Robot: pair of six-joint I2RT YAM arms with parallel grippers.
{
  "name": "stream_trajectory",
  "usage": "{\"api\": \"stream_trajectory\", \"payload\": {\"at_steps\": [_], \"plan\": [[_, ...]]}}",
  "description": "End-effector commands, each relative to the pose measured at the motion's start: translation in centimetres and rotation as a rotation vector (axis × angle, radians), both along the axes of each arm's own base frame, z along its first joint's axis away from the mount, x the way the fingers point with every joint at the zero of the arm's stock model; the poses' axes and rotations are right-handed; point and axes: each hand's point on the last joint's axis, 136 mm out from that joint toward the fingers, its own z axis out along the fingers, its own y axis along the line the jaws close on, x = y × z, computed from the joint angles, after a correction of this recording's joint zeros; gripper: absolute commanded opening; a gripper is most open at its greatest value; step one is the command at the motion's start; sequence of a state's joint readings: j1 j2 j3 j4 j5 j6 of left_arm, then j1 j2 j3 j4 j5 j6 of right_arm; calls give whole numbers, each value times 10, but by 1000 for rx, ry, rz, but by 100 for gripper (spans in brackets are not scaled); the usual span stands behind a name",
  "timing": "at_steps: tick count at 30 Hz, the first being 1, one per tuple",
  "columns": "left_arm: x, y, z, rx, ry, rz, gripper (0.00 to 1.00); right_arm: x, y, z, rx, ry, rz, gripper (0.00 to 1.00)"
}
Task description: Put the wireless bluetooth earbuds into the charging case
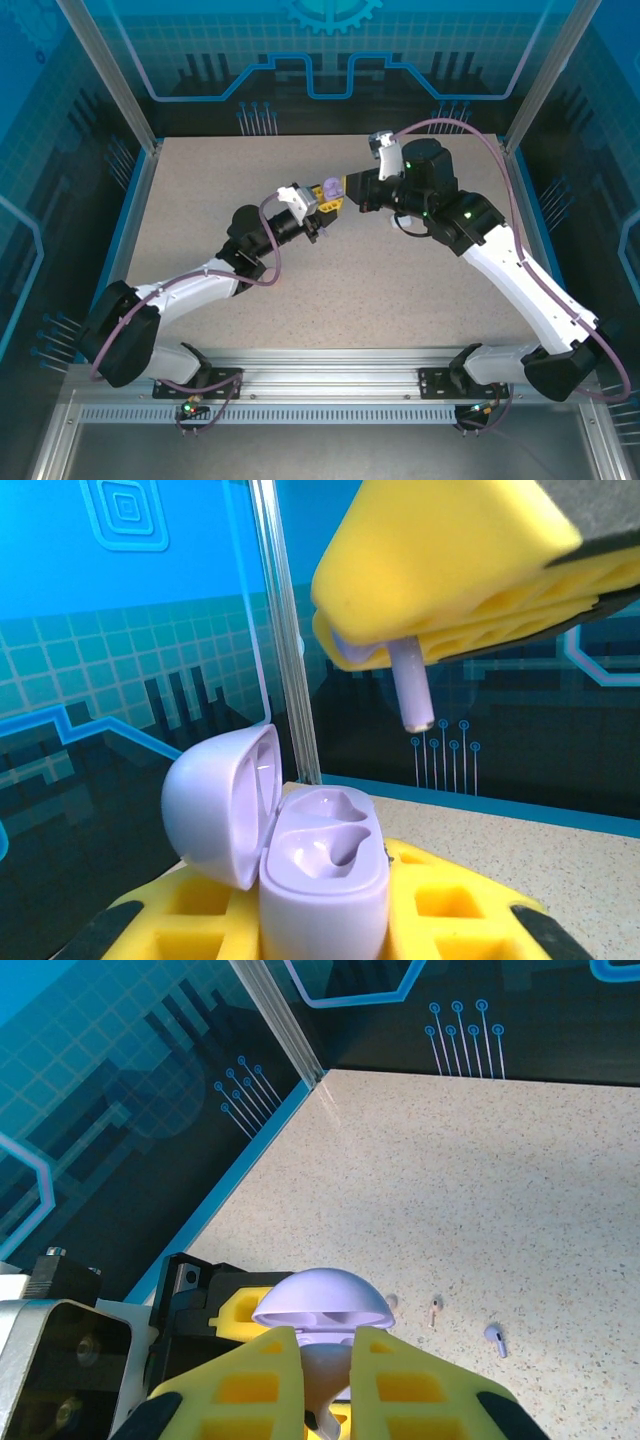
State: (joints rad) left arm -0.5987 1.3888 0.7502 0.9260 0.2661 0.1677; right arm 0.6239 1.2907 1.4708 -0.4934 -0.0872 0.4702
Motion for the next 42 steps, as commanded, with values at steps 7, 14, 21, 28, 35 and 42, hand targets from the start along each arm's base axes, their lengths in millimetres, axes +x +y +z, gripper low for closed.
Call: {"api": "stream_trajectory", "payload": {"at_steps": [7,14,21,28,35,42], "plan": [[0,-2,19,-24,-67,6,0,2,13,-4,26,5,23,11],[-2,-3,23,-28,-76,1,0,3,17,-14,28,30,27,10],[-3,-3,26,-30,-82,-2,0,2,19,-20,22,46,34,10],[-5,-4,26,-29,-84,-6,0,4,16,-28,-3,44,9,9],[-6,-3,27,-25,-94,0,0,8,10,-34,-37,33,-22,8],[-6,-2,28,-26,-97,10,0,-1,17,-40,-62,25,50,8]]}}
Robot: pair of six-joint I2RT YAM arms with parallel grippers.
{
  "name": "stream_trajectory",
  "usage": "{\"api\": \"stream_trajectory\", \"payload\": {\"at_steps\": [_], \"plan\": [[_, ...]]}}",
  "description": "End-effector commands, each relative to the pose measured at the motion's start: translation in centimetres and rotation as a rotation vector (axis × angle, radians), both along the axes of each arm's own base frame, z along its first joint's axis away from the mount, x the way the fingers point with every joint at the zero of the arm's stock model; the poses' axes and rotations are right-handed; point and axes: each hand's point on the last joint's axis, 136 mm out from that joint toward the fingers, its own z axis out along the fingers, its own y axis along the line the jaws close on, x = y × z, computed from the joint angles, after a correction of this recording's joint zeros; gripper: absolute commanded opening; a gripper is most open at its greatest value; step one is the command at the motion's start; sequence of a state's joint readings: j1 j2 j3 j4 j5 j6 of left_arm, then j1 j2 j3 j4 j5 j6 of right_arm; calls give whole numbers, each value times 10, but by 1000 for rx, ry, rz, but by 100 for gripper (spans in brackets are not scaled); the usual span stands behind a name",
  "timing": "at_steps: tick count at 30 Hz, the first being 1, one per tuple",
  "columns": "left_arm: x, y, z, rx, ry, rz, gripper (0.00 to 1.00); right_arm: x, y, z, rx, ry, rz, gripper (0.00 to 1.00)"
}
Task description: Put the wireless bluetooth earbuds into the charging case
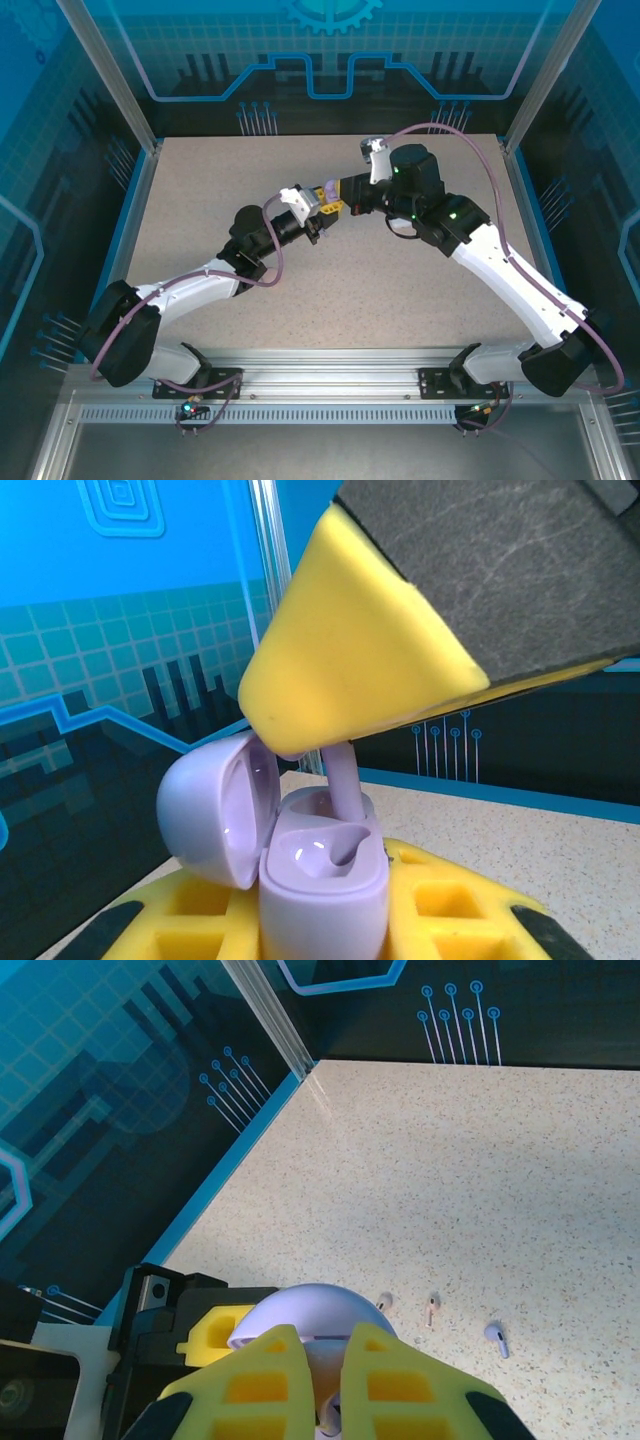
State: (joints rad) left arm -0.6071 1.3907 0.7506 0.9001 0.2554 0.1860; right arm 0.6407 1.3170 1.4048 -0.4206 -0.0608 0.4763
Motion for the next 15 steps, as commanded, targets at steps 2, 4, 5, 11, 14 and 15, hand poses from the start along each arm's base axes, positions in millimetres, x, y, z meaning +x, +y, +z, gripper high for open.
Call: {"api": "stream_trajectory", "payload": {"at_steps": [2,4,5,11,14,15], "plan": [[-6,1,35,-51,-107,5,0,-15,8,-19,-56,14,76,8],[-6,1,36,-54,-109,7,0,-17,8,-24,-65,26,76,8],[-5,1,36,-54,-108,9,0,-16,7,-26,-68,29,71,8],[-6,1,37,-56,-105,8,0,-15,4,-22,-66,21,46,16],[-5,1,34,-54,-98,11,0,-11,1,-9,-49,10,24,34],[-5,2,32,-53,-94,13,0,-10,0,-1,-32,7,15,41]]}}
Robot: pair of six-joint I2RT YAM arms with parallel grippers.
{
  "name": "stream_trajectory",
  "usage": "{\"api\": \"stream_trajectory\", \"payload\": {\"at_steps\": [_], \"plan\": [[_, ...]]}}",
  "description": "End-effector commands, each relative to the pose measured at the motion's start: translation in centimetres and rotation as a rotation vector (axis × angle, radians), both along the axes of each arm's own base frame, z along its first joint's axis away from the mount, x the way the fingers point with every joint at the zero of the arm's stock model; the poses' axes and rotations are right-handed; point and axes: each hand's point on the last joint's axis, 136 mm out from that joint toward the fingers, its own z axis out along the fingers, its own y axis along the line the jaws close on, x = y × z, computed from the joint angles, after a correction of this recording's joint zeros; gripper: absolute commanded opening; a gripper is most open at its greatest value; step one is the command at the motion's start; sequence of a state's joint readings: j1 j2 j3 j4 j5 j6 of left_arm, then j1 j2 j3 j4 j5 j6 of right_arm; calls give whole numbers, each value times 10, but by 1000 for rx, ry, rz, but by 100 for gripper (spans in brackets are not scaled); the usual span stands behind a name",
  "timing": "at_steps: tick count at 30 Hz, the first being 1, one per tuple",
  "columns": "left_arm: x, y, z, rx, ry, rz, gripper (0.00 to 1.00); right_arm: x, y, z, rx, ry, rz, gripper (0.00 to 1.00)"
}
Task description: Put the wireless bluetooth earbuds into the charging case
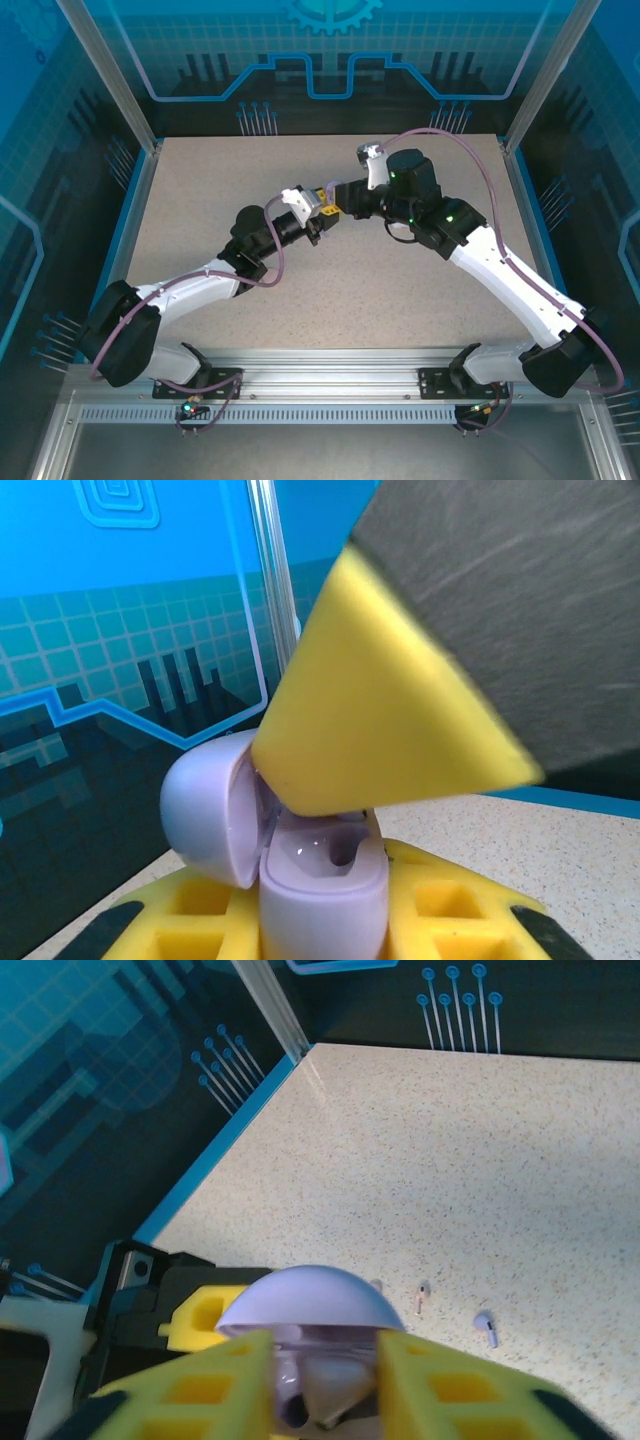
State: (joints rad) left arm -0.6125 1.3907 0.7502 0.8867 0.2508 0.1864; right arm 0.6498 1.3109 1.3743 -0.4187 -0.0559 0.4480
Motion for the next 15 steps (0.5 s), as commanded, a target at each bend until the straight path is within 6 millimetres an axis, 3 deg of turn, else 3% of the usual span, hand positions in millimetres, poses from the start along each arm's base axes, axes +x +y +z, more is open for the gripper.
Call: {"api": "stream_trajectory", "payload": {"at_steps": [1,5,9,12,15], "plan": [[-4,4,35,-61,-104,16,0,-6,-2,17,17,5,-2,46],[-1,6,33,-66,-101,34,0,-8,-10,55,103,-20,0,60],[1,10,31,-76,-100,57,0,-12,-32,82,185,-32,-41,68],[4,14,29,-76,-94,83,0,-10,-58,81,193,-11,-126,71],[9,20,29,-84,-92,116,0,1,-81,57,153,47,-231,74]]}}
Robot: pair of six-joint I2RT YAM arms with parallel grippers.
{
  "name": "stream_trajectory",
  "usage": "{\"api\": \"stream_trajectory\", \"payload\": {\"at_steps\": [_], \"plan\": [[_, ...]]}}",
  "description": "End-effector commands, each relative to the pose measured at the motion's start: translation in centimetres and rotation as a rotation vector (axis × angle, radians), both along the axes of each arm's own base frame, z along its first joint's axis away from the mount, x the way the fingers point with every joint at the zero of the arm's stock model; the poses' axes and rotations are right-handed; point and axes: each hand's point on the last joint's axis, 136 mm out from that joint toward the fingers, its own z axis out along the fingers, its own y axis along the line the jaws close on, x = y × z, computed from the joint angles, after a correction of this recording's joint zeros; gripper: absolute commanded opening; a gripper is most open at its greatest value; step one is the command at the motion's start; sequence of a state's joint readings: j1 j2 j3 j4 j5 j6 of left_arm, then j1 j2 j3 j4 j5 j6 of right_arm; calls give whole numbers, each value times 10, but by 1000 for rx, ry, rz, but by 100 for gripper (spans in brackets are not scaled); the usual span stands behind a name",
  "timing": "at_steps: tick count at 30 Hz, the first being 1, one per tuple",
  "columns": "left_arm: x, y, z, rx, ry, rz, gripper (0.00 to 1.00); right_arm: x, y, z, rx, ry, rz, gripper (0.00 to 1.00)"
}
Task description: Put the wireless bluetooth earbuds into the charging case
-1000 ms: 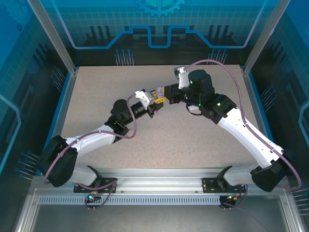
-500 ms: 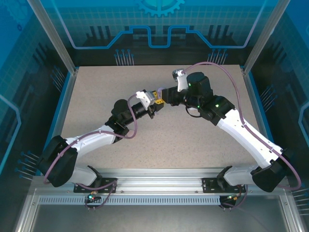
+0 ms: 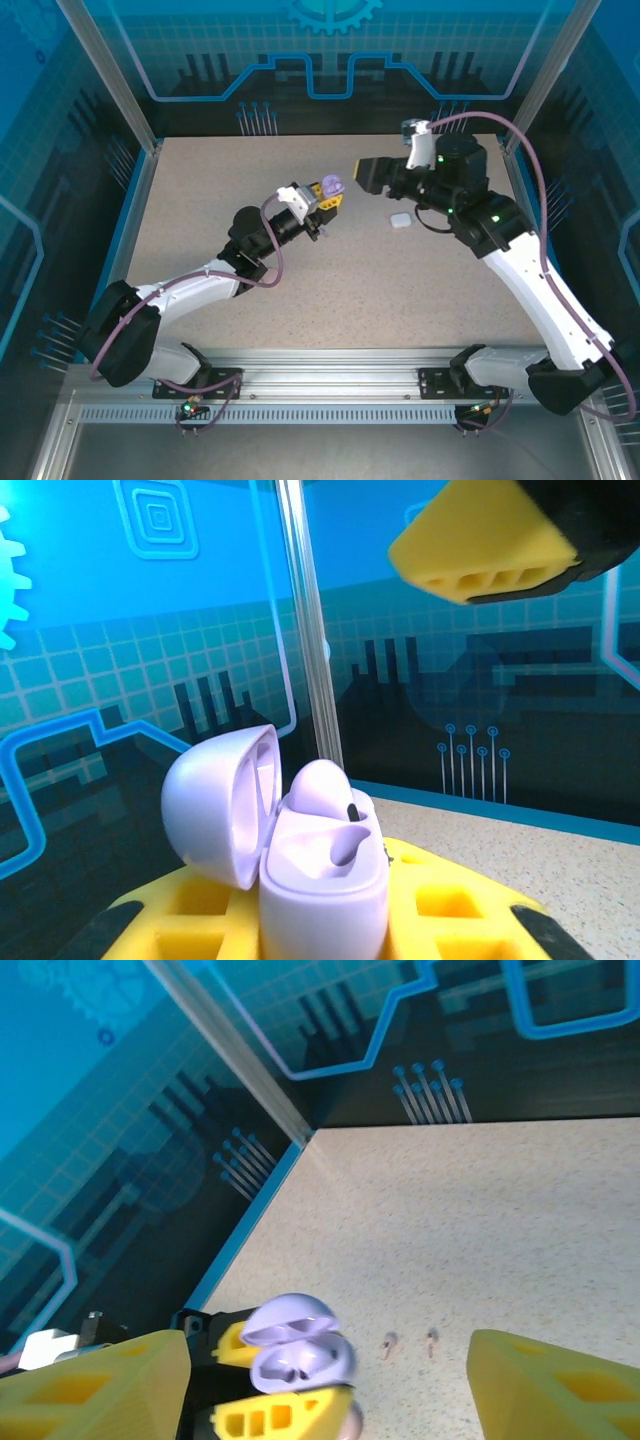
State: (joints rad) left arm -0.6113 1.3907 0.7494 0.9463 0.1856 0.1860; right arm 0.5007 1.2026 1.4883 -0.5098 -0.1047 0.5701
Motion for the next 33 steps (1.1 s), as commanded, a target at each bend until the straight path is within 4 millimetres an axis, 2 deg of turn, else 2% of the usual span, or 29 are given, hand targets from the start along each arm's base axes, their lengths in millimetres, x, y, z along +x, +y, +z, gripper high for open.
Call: {"api": "stream_trajectory", "payload": {"at_steps": [1,4,6,12,18,21,25,29,33], "plan": [[4,13,16,-45,-51,61,0,7,-26,-28,-26,108,-108,74],[10,22,22,-74,-48,100,0,22,-33,-75,-67,227,-151,75],[13,28,25,-89,-50,124,0,32,-31,-114,-117,316,-166,74],[16,43,40,-121,-68,174,0,59,-9,-206,-246,495,-147,71],[14,53,51,-143,-76,197,0,84,22,-288,-365,665,-114,66],[13,56,54,-150,-74,200,0,94,47,-319,-392,716,-51,63],[12,59,55,-155,-74,209,0,104,77,-343,-427,745,29,60],[13,60,54,-157,-67,212,0,112,95,-360,-445,760,61,59],[14,61,53,-161,-63,214,0,118,103,-372,-451,783,61,59]]}}
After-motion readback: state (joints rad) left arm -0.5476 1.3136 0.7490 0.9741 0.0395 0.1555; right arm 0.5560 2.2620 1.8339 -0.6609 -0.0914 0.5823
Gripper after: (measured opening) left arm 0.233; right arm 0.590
